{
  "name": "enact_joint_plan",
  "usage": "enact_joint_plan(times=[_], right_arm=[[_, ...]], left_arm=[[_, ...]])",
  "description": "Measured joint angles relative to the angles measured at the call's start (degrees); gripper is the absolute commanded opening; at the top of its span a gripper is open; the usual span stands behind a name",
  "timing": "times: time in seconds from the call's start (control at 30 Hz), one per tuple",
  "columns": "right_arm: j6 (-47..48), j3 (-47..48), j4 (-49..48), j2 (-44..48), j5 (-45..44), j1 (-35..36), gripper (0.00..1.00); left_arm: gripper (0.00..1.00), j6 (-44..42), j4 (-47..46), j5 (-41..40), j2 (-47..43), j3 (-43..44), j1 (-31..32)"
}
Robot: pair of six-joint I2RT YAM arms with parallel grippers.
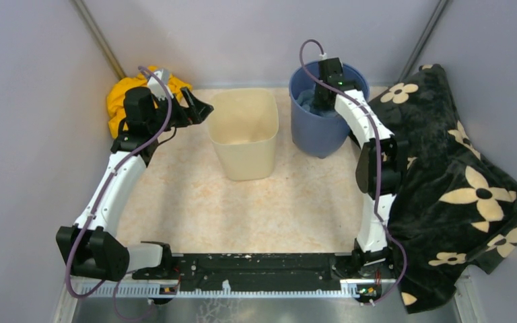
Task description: Put the trash bags into the trash bin
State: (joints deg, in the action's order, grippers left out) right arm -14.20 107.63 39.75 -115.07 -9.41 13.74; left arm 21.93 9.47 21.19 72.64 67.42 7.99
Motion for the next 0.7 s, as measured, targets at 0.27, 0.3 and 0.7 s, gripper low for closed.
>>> enact_joint_plan(times=[0.27,0.3,0.7], right_arm=[[-0.37,-6.97,-6.91,2.67,-0.31,0.0,0.0],[-0.33,-7.87,-6.97,3.74,-0.42,0.0,0.0],[1.22,-2.6,-7.54,26.56,-1.09,0.0,0.0]], left_arm=[[0.99,-0.55,0.96,-0.68,0.0,0.0,0.0],[0.98,-0.55,0.98,-0.63,0.0,0.0,0.0],[0.99,-0.5,1.01,-1.07,-0.98,0.0,0.0]])
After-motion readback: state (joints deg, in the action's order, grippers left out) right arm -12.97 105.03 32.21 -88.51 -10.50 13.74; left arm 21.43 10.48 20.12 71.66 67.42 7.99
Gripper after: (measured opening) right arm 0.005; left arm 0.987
